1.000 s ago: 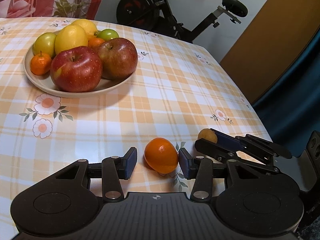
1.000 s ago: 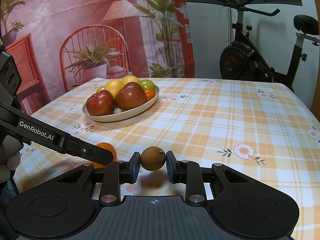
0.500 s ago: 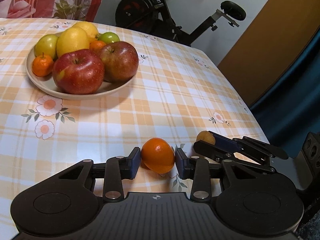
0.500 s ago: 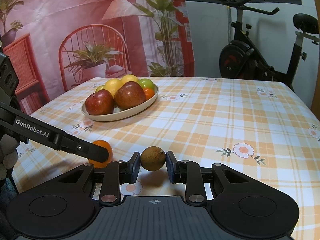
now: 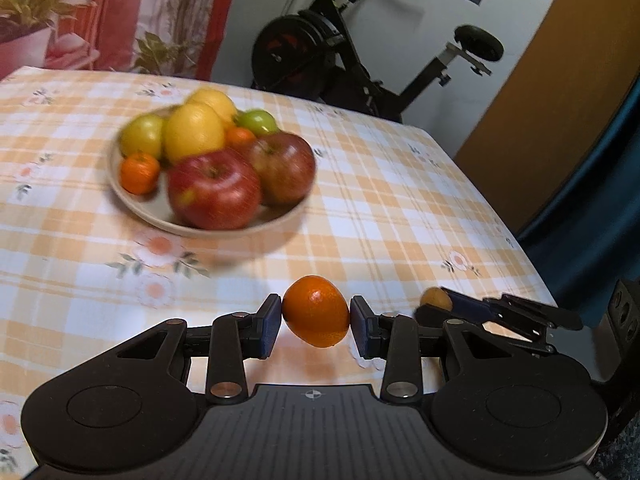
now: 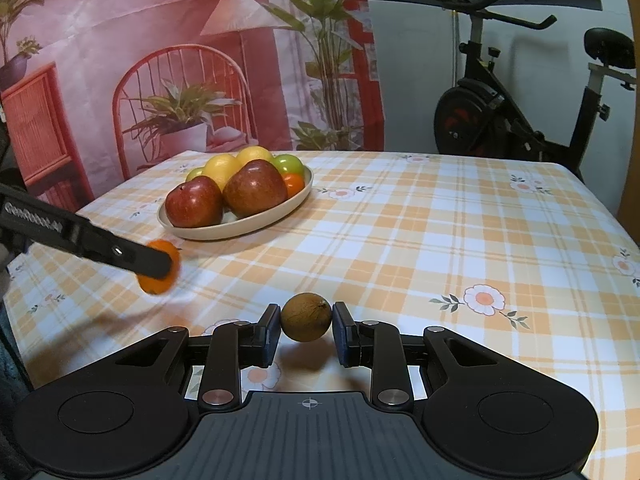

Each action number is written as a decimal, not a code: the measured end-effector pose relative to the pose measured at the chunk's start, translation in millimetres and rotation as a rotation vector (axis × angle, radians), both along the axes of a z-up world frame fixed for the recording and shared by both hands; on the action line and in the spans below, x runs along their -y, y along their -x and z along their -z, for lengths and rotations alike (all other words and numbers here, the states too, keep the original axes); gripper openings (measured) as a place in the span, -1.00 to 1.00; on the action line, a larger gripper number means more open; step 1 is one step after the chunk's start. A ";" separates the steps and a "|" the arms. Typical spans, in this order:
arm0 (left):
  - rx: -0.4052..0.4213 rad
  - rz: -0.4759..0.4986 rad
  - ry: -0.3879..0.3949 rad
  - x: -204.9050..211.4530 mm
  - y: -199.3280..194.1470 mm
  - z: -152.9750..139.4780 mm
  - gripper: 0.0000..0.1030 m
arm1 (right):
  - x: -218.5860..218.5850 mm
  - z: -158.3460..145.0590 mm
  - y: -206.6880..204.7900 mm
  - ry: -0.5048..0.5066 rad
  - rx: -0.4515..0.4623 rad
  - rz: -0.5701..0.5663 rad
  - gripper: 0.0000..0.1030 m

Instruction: Organize fruits

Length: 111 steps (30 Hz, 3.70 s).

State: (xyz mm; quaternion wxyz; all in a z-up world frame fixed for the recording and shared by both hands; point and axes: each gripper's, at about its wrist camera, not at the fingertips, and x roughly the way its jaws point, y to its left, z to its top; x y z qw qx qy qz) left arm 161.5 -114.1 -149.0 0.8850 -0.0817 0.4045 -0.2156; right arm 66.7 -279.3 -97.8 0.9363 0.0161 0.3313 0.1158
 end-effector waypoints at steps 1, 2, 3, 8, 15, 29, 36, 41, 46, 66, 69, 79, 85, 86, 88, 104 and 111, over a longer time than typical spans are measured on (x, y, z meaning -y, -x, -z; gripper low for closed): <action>0.009 -0.008 0.000 -3.5 0.4 -3.0 -0.23 | -0.2 -0.5 -1.1 0.002 -0.003 0.007 -0.51; 0.019 -0.017 0.002 -7.6 0.1 -6.6 -0.23 | -0.7 -0.7 -1.4 0.002 -0.006 0.010 -0.51; 0.028 -0.024 0.001 -11.0 -0.7 -10.1 -0.23 | -0.2 -1.2 -2.6 0.002 -0.010 0.014 -0.51; 0.102 -0.058 -0.023 -28.7 -5.2 -31.9 -0.23 | 0.3 -12.7 -10.9 -0.042 -0.001 0.043 -0.51; 0.185 -0.092 -0.056 -48.4 -21.0 -58.7 -0.23 | -27.9 -38.5 -44.9 -0.047 0.055 -0.028 -0.51; 0.114 -0.099 -0.097 -71.8 -68.9 -31.1 -0.23 | -95.8 -57.2 -133.5 0.042 0.061 -0.168 -0.51; 0.093 -0.060 -0.072 -70.8 -82.2 -18.5 -0.23 | -110.5 -42.4 -162.4 0.069 0.020 -0.190 -0.51; 0.083 -0.056 -0.061 -70.4 -85.4 -15.3 -0.23 | -115.3 -37.4 -172.2 0.071 0.004 -0.202 -0.51; 0.077 -0.054 -0.061 -69.8 -86.4 -16.4 -0.23 | -117.6 -34.7 -177.4 0.056 -0.008 -0.208 -0.51; 0.078 -0.076 -0.059 -79.3 -79.4 -19.8 -0.23 | -142.4 -35.9 -178.6 0.058 -0.016 -0.259 -0.46; 0.083 -0.084 -0.064 -81.1 -76.6 -22.5 -0.22 | -140.3 -39.2 -175.1 0.060 -0.011 -0.250 -0.46; 0.129 -0.113 -0.099 -86.2 -66.5 -40.2 -0.05 | -127.3 -56.5 -157.5 0.059 0.022 -0.174 -0.40; 0.165 -0.133 -0.122 -90.1 -58.1 -54.6 -0.04 | -118.5 -68.5 -145.5 0.055 0.049 -0.093 -0.37; 0.172 -0.138 -0.125 -91.1 -56.5 -57.4 -0.04 | -116.2 -70.8 -143.2 0.050 0.053 -0.076 -0.36; 0.185 -0.145 -0.131 -92.8 -53.0 -63.0 -0.03 | -111.9 -74.5 -139.3 0.045 0.065 -0.047 -0.31; 0.288 -0.159 -0.150 -101.7 -21.5 -103.7 0.84 | -83.3 -108.0 -98.4 0.019 0.134 0.155 0.95; 0.338 -0.181 -0.157 -101.7 -3.6 -120.5 1.00 | -82.4 -126.4 -81.1 -0.007 0.123 0.203 0.99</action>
